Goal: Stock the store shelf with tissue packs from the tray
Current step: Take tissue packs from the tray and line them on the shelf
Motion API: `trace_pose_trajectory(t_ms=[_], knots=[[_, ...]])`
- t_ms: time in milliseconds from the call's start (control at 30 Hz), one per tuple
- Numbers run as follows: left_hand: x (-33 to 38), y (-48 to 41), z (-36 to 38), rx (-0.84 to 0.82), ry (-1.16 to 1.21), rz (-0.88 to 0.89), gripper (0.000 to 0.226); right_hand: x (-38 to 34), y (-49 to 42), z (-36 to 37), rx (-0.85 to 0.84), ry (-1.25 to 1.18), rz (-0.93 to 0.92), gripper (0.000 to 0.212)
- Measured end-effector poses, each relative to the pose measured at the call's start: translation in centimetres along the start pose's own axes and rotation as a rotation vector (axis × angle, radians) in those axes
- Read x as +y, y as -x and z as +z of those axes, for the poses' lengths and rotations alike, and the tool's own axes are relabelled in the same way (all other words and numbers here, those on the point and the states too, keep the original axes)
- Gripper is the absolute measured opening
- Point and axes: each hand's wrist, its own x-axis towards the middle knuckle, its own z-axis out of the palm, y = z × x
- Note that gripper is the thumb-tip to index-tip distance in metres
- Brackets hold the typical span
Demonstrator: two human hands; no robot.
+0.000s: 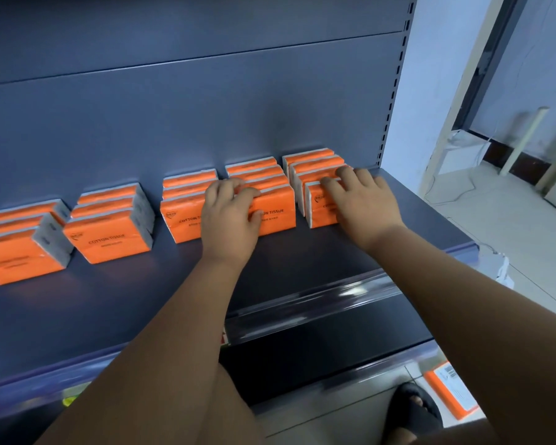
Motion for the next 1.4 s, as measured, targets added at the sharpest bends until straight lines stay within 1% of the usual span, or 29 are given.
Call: trace_pose_trajectory(t_ms=[67, 267, 400, 500, 600, 667, 767, 833, 1033, 1100, 1167, 1267, 1400], knots=[[0.1, 0.0, 0.1, 0.006, 0.004, 0.003, 0.037, -0.3, -0.1, -0.2, 0.005, 0.004, 0.004, 0.071], [0.2, -0.1, 0.1, -0.005, -0.028, -0.034, 0.046, -0.6, -0.2, 0.0, 0.047, 0.000, 0.017, 0.061], [0.6, -0.1, -0.2, -0.005, -0.045, -0.045, 0.049, -1.1, -0.1, 0.1, 0.021, -0.020, 0.058, 0.069], [1.2, -0.2, -0.5, -0.002, -0.031, -0.080, 0.066, -1.6, -0.1, -0.1, -0.022, -0.024, 0.081, 0.078], [1.6, -0.3, -0.7, 0.023, -0.038, -0.132, 0.080, -1.8, -0.2, -0.5, -0.038, -0.023, 0.083, 0.078], [1.6, -0.3, -0.7, 0.023, -0.052, -0.145, 0.077, -1.7, -0.2, -0.5, -0.028, -0.025, 0.091, 0.077], [1.0, -0.2, -0.6, 0.007, -0.081, -0.126, 0.060, -1.7, 0.0, -0.6, -0.039, -0.037, 0.099, 0.079], [0.6, -0.2, -0.6, 0.005, -0.075, -0.128, 0.055, -1.8, 0.2, -0.7, -0.054, -0.043, 0.101, 0.082], [0.8, -0.6, -1.5, -0.043, 0.014, -0.152, 0.080, -2.8, 0.4, -1.3, -0.048, -0.065, 0.075, 0.089], [0.8, -0.4, -1.8, -0.051, 0.026, -0.155, 0.080, -3.8, 0.4, -1.9, -0.046, -0.100, 0.045, 0.091], [0.7, -0.3, -2.0, -0.051, 0.026, -0.147, 0.076, -5.2, 0.3, -2.6, -0.011, -0.137, 0.010, 0.091], [0.1, -0.1, -2.8, -0.024, 0.034, -0.169, 0.068, -7.7, -0.3, -4.0, 0.070, -0.236, 0.006, 0.083], [-1.1, 0.9, -5.6, 0.026, 0.010, -0.254, 0.065, -12.4, -1.2, -6.0, 0.109, -0.403, 0.020, 0.068]])
